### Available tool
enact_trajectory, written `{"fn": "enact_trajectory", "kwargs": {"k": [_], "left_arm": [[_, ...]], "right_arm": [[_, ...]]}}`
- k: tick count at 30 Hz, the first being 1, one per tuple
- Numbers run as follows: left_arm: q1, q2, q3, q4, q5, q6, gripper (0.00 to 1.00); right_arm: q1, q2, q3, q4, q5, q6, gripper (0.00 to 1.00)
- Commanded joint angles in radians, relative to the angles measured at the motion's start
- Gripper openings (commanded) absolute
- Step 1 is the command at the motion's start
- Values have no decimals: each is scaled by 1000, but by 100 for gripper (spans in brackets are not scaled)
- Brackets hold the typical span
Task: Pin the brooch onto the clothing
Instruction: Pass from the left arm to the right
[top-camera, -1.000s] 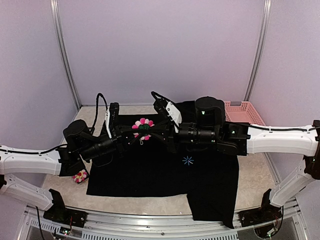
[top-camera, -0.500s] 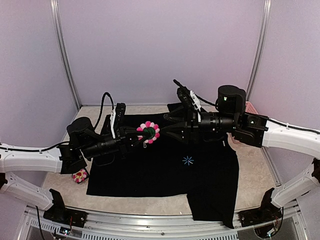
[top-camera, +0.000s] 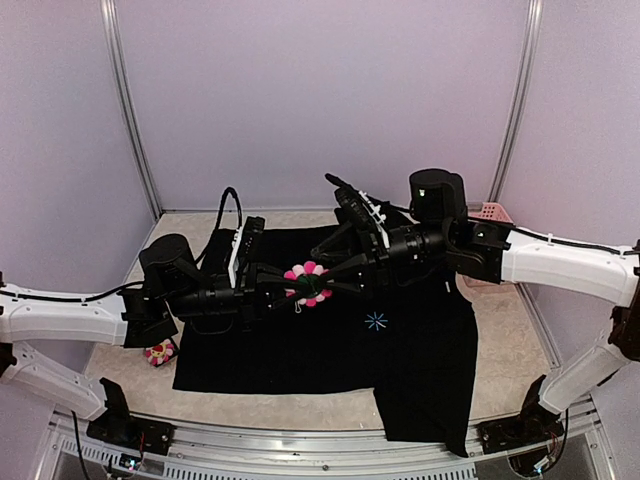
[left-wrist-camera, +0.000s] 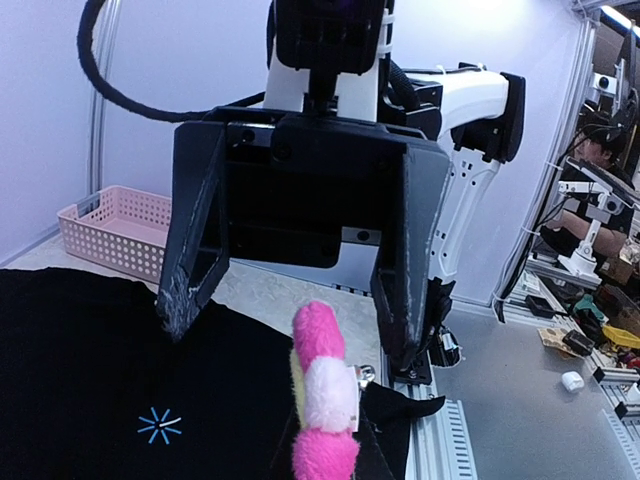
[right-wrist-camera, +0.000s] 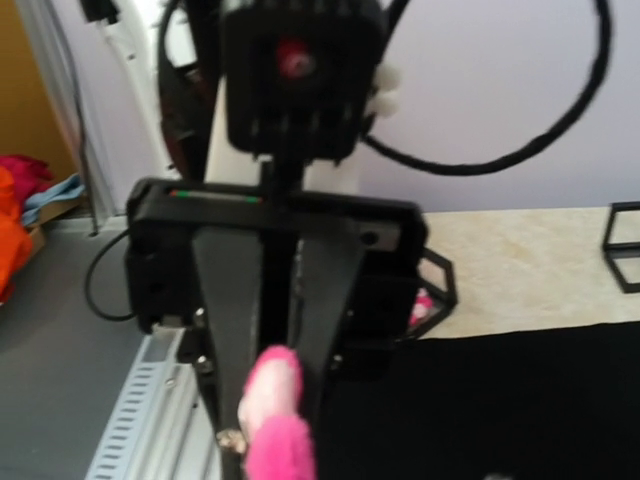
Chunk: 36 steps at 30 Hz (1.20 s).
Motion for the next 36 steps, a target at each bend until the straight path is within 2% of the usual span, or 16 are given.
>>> {"fn": "enact_trajectory", "kwargs": {"k": [1, 4, 15, 21, 36], "left_arm": [[-10, 0, 25, 9, 47, 28, 0], [-14, -5, 26, 2, 39, 41, 0], [-27, -8, 32, -25, 19, 70, 0], [-40, -15, 35, -46, -4, 94, 0], [-53, -31, 35, -60, -29, 108, 0]], "right_arm": [[6, 16, 20, -18, -79, 12, 64], [6, 28, 22, -25, -72, 24, 60], [13, 49, 19, 6, -70, 75, 61], [14, 56, 18, -5, -34, 90, 57], [38, 45, -9, -34, 150, 93, 52]]}}
